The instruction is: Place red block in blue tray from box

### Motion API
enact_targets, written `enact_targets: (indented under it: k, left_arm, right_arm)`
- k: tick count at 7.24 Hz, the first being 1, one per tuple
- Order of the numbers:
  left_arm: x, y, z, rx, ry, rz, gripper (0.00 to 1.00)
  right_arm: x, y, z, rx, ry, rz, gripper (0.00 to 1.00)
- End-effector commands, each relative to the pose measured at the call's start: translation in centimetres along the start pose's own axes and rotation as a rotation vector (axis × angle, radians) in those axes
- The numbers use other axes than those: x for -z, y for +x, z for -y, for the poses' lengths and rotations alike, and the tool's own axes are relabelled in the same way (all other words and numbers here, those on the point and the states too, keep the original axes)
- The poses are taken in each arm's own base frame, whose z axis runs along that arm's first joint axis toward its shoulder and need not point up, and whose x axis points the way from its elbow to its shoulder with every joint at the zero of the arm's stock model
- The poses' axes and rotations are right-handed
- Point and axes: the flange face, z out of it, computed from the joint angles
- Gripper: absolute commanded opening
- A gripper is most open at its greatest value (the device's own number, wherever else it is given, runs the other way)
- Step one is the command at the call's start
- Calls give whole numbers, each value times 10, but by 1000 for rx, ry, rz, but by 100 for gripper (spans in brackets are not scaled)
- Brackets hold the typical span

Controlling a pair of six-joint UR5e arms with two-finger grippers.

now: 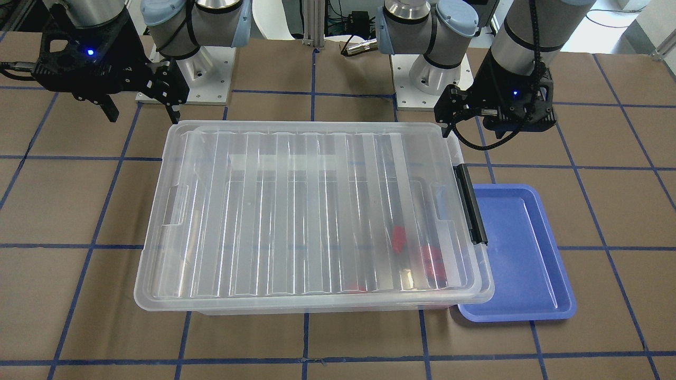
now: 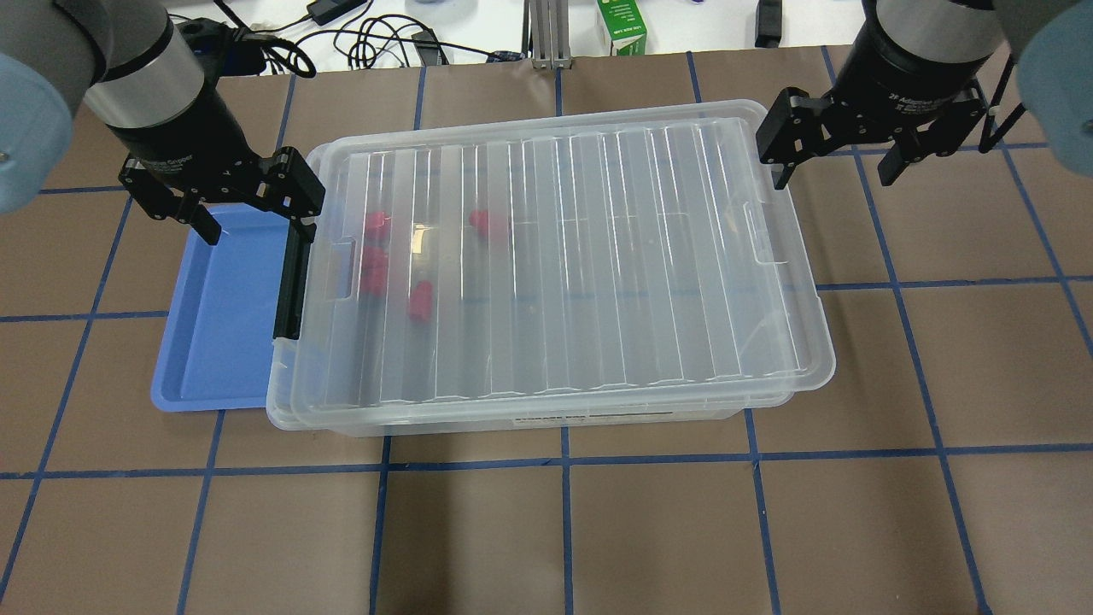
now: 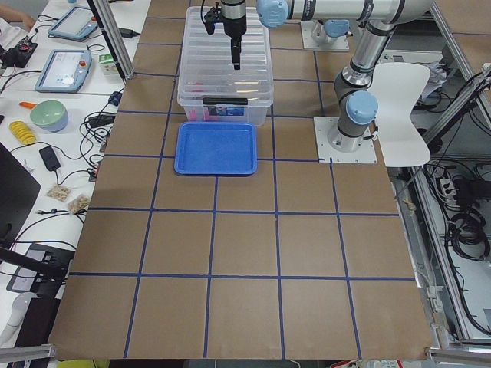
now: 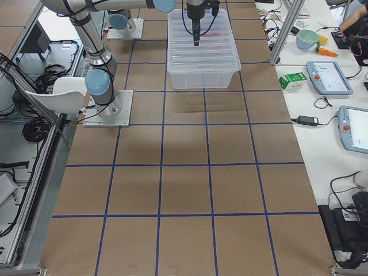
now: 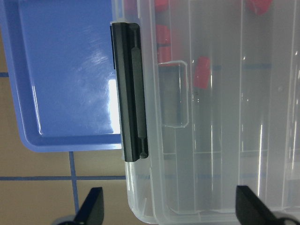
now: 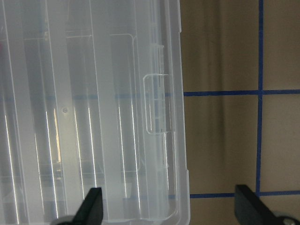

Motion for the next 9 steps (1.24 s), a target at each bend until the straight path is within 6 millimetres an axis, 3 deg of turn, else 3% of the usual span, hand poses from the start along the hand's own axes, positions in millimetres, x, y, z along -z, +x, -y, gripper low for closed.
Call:
enact_targets:
  k: [1, 4, 6, 8, 9]
  left_arm:
    - [-1, 0, 0, -3, -2, -2, 100]
    - [-3, 0, -1, -5, -7, -2, 100]
    - [-3, -1, -2, -12, -7, 7, 100]
    - [-3, -1, -3, -14, -8, 11, 100]
    - [-3, -1, -3, -14, -8, 11, 100]
  right_arm:
    - [0, 1, 0, -1, 0, -2, 100]
    - [-4, 4, 2, 10, -5, -5, 100]
    - [-26, 30, 15, 9, -45, -3, 100]
    - [-73, 36, 36, 18, -20, -13, 100]
    - [-111, 38, 42, 17, -30, -12, 100]
